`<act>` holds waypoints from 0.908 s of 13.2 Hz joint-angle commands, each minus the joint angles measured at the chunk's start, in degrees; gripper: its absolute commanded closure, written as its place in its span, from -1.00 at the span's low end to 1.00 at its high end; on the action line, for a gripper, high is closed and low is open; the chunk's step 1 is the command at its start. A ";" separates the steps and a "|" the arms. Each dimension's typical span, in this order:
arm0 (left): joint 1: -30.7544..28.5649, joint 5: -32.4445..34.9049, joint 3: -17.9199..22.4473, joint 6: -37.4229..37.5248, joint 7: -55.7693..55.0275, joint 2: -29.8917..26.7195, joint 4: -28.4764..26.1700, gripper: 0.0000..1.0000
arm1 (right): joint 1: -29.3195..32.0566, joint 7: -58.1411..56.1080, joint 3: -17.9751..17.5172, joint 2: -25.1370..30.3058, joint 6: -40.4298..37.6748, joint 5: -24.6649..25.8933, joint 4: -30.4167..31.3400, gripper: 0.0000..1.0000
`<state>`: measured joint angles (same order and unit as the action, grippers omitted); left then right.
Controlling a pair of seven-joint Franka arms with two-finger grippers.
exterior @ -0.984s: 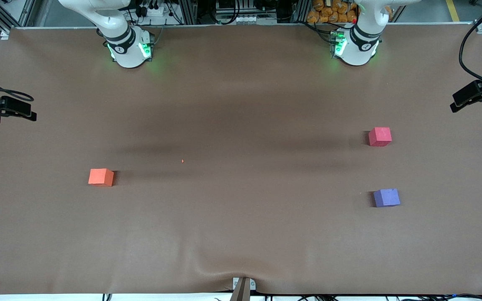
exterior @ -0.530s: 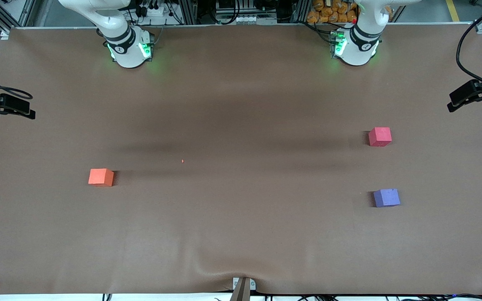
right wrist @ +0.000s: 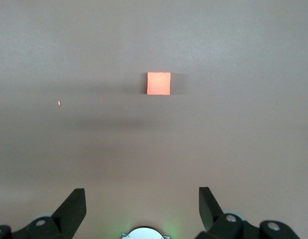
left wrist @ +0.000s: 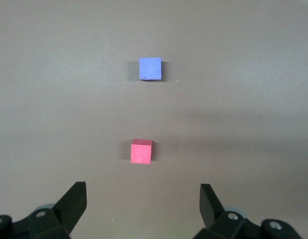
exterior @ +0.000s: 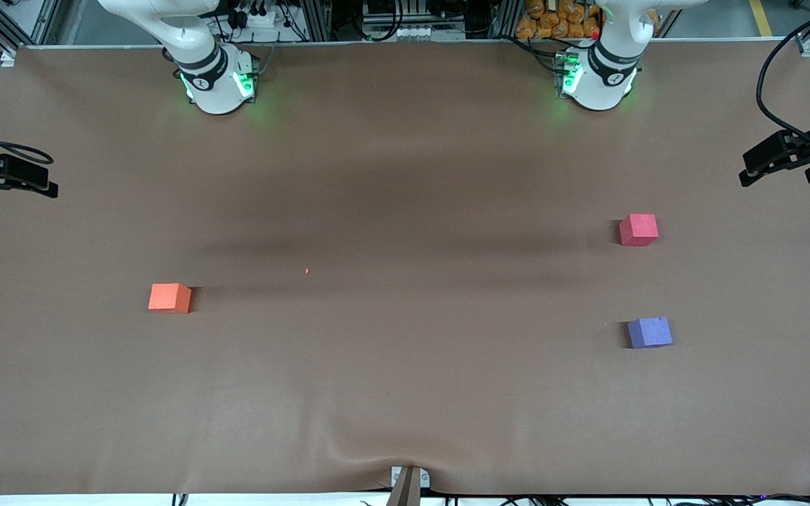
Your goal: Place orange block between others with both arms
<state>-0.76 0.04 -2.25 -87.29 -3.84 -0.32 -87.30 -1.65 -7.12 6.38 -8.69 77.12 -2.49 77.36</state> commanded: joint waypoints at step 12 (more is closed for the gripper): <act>-0.39 -0.74 -0.48 -2.45 1.20 0.58 0.02 -1.00 | -0.02 0.36 -0.14 1.22 0.13 1.09 1.13 -1.00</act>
<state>-0.71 0.02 -2.59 -89.35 -3.73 0.48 -87.31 -1.65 -7.13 6.42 -8.62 77.03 -2.49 77.36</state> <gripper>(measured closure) 0.000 0.000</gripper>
